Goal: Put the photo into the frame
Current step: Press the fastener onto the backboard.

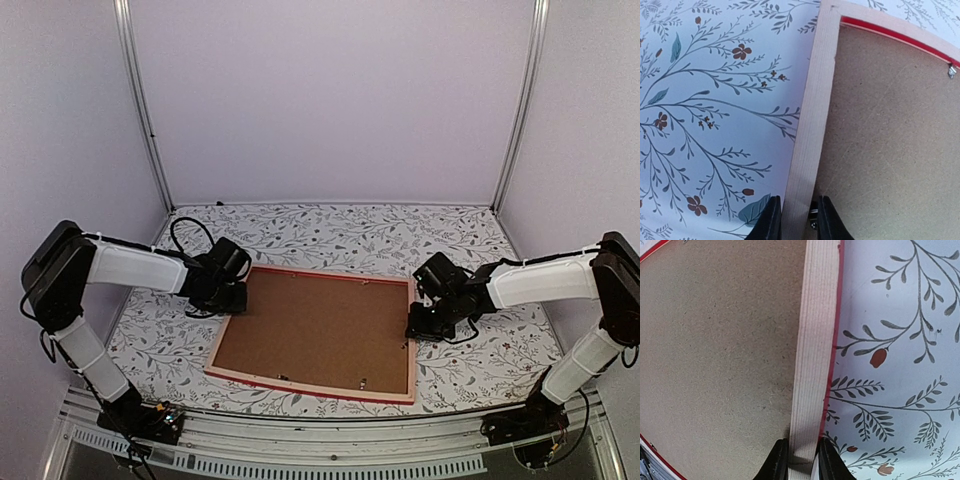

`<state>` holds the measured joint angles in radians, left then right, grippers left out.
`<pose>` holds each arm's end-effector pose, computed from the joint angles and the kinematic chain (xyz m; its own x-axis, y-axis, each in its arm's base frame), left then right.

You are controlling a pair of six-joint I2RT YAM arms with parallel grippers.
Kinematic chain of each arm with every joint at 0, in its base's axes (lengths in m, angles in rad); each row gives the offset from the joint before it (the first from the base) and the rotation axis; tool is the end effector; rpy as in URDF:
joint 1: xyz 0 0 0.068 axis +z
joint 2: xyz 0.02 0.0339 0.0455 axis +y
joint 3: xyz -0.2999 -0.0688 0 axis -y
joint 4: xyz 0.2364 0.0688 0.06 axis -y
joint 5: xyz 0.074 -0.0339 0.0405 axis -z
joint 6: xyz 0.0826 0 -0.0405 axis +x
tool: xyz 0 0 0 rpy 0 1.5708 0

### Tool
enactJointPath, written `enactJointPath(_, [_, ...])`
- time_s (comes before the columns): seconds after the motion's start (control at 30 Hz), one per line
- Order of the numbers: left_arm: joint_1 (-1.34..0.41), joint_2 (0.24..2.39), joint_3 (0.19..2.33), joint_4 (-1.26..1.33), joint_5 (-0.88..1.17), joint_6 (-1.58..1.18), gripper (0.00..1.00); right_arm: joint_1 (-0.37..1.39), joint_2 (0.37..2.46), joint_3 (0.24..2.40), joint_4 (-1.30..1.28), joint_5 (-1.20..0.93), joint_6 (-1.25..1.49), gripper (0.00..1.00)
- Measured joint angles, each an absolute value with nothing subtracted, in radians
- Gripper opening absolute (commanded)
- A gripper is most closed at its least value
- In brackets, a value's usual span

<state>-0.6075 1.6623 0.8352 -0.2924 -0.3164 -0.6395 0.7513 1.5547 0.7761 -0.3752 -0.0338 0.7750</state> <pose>0.2759 -0.1605 0.1416 -0.8501 -0.0998 -0.5170 -0.0951 0.9948 -0.0356 0.2093 0.1993 0.1469 -0.9617 0.0587 -0.2677 -0.0270 0.9518 0.3055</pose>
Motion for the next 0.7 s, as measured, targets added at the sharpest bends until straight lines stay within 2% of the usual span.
enactJointPath(0.1, [-0.607, 1.669, 0.835, -0.280, -0.331, -0.639, 0.10, 0.759, 1.555, 0.776, -0.375, -0.032, 0.785, 0.23])
enactJointPath(0.23, [-0.607, 1.671, 0.835, -0.273, -0.335, -0.639, 0.31, 0.761, 1.555, 0.776, -0.376, -0.032, 0.790, 0.23])
enactJointPath(0.37, [-0.604, 1.678, 0.835, -0.265, -0.329, -0.642, 0.42, 0.763, 1.555, 0.776, -0.376, -0.030, 0.789, 0.27])
enactJointPath(0.47, [-0.594, 1.679, 0.835, -0.257, -0.313, -0.647, 0.48, 0.766, 1.555, 0.776, -0.380, -0.028, 0.787, 0.37])
enactJointPath(0.7, [-0.587, 1.672, 0.835, -0.246, -0.255, -0.636, 0.61, 0.770, 1.565, 0.820, -0.427, 0.012, 0.775, 0.72])
